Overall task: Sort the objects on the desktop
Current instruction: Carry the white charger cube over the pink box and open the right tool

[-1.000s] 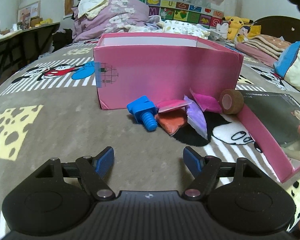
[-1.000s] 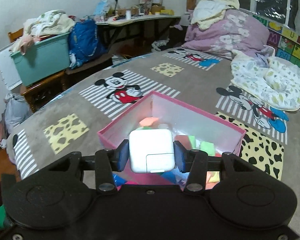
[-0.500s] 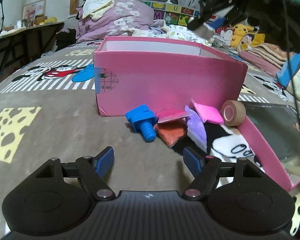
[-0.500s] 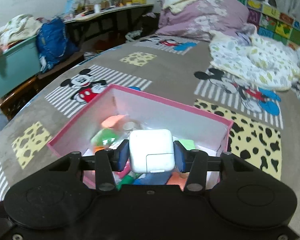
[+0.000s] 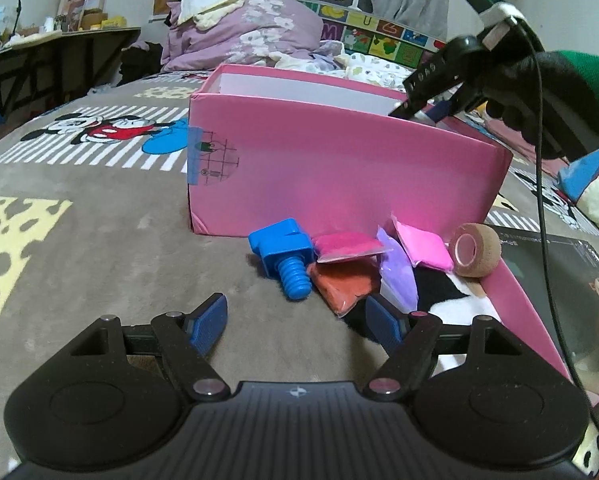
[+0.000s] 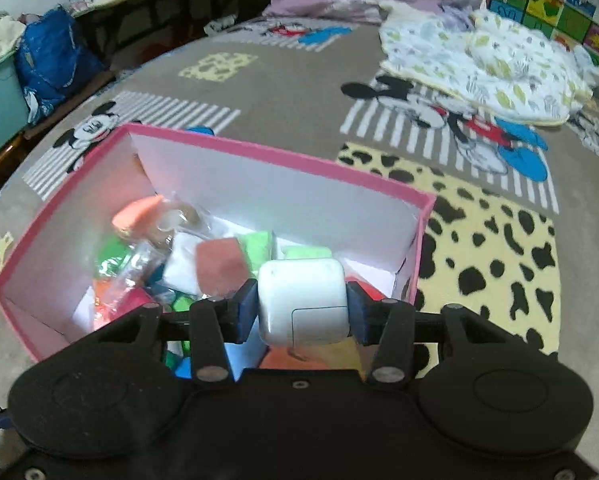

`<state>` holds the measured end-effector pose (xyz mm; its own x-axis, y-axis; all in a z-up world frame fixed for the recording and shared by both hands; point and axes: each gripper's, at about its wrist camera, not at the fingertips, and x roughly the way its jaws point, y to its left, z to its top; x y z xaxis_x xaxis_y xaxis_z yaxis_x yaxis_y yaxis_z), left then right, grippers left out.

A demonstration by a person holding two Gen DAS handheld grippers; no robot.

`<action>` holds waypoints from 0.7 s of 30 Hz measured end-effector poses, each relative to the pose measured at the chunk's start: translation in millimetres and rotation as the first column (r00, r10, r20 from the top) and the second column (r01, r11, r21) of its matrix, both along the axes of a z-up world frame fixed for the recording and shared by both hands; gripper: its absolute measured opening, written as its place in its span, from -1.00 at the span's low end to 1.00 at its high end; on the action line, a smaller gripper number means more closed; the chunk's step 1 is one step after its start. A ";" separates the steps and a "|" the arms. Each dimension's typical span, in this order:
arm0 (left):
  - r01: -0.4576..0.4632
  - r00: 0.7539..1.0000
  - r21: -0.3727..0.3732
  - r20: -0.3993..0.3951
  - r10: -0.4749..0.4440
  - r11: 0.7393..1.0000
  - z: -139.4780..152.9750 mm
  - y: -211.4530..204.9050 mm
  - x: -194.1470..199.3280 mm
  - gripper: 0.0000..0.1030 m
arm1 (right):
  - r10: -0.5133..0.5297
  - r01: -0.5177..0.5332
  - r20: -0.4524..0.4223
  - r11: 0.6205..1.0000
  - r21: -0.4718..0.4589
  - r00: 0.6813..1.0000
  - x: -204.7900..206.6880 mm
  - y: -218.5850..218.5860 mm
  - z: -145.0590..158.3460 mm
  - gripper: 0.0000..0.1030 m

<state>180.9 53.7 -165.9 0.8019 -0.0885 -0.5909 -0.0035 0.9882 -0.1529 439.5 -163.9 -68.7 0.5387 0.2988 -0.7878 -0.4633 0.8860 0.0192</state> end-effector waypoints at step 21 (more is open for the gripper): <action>-0.036 0.999 -0.007 0.010 0.036 0.999 1.4 15.5 -1.3 0.47 | 0.014 -0.003 0.050 0.977 -0.211 0.999 5.6 29.7 -13.3 0.15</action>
